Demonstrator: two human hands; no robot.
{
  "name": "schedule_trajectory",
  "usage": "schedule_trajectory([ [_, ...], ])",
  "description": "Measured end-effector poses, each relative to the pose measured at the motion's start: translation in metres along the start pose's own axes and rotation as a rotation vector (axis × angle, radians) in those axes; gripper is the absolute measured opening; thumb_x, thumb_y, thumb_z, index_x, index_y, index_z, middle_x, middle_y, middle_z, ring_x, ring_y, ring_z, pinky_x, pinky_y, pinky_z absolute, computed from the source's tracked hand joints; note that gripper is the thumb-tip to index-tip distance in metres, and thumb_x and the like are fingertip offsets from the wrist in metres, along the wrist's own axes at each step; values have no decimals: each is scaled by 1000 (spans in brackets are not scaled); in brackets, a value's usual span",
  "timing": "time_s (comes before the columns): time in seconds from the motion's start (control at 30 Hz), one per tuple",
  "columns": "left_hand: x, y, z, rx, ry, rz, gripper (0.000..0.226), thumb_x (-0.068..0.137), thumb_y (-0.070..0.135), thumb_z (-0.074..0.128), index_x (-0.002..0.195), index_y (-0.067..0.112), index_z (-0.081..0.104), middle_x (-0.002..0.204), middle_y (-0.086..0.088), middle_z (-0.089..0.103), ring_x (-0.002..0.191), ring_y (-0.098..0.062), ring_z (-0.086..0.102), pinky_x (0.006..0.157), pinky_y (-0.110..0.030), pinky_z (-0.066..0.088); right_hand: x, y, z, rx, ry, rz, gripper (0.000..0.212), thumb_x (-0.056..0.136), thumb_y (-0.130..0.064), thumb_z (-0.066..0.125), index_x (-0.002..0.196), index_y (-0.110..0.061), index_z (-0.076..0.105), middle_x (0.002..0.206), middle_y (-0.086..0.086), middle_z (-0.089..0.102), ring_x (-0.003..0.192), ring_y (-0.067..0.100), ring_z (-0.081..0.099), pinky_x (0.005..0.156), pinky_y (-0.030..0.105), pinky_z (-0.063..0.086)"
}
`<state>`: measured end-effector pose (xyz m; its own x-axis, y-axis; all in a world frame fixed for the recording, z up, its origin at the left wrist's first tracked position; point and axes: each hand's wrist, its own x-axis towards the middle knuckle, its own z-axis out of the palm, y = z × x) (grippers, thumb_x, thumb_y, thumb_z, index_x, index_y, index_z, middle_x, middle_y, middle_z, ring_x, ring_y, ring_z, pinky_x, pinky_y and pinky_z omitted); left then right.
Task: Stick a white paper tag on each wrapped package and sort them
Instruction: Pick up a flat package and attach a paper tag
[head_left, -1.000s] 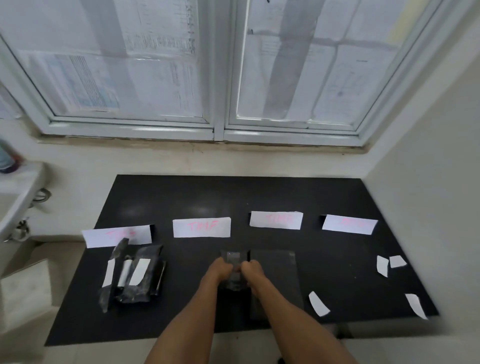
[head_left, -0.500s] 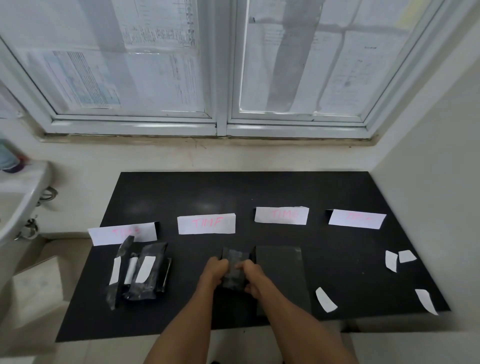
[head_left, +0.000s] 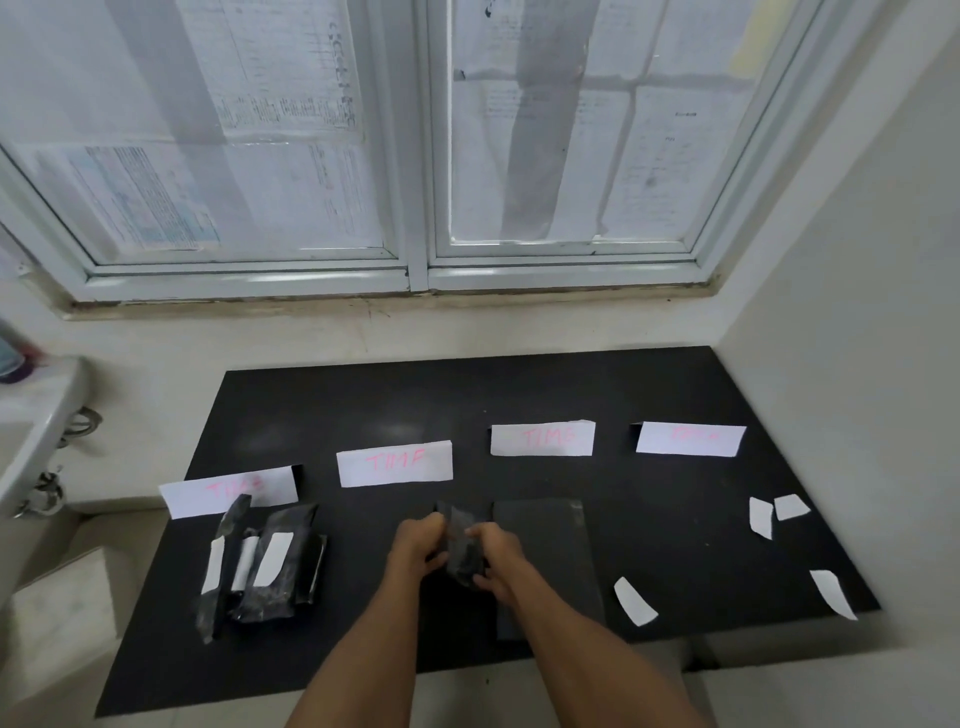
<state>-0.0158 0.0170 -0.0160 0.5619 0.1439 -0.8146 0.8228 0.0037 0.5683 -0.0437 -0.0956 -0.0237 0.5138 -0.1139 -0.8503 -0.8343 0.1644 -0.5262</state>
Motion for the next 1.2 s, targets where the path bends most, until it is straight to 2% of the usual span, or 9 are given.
schedule_trajectory([
  [0.17,9,-2,2,101,136,115,10,74,-3,60,68,5,59,68,-16,63,60,-24,58,61,-32,51,-2,-2,-6,109,16,-63,20,82,-18,61,101,-15,55,105,9,57,100,24,55,90,38,51],
  [0.23,0,2,10,103,172,164,12,77,-7,59,76,6,57,66,-17,63,54,-21,56,51,-26,47,-3,-8,-12,141,40,-105,16,82,-17,61,97,-17,56,107,9,57,101,25,54,86,37,49],
  [0.4,-21,21,68,156,25,230,15,78,-9,58,87,0,66,68,-14,60,52,-19,51,45,-23,39,-11,-35,-72,178,159,-261,35,79,-20,63,113,-13,57,111,8,60,99,23,56,79,35,48],
  [0.53,-24,30,109,194,-59,258,24,81,0,69,105,-1,68,91,-15,68,72,-24,62,57,-28,51,-14,-45,-114,173,194,-328,31,81,-17,65,111,-17,55,106,6,58,94,20,54,78,35,48],
  [0.67,-31,27,185,248,-178,335,25,82,-1,67,108,0,67,92,-14,68,87,-30,66,84,-40,57,-20,-48,-184,276,294,-336,36,80,-16,65,115,-16,56,107,9,61,96,24,58,78,35,49],
  [0.8,-48,21,262,318,-298,314,23,87,-5,59,108,4,58,106,-21,64,92,-32,61,85,-40,54,-21,-42,-258,332,397,-327,19,77,-17,66,94,-22,60,99,10,65,91,26,63,78,38,54],
  [0.97,-59,8,358,357,-422,233,26,91,1,57,118,1,55,112,-18,62,100,-35,61,93,-48,52,34,-12,-376,349,527,-245,48,45,-36,68,91,-23,66,103,11,70,92,26,65,80,39,52],
  [1.1,-68,10,411,316,-478,182,29,94,0,53,123,0,52,117,-19,59,96,-30,56,90,-45,51,8,-11,-427,297,671,-193,29,69,-24,71,98,-19,68,98,5,67,93,26,63,84,39,53],
  [1.2,-72,16,449,301,-505,177,30,94,1,53,124,0,50,114,-19,59,97,-31,58,90,-45,52,14,-4,-473,212,744,-146,27,73,-20,70,98,-12,71,100,10,69,89,29,63,84,39,54],
])
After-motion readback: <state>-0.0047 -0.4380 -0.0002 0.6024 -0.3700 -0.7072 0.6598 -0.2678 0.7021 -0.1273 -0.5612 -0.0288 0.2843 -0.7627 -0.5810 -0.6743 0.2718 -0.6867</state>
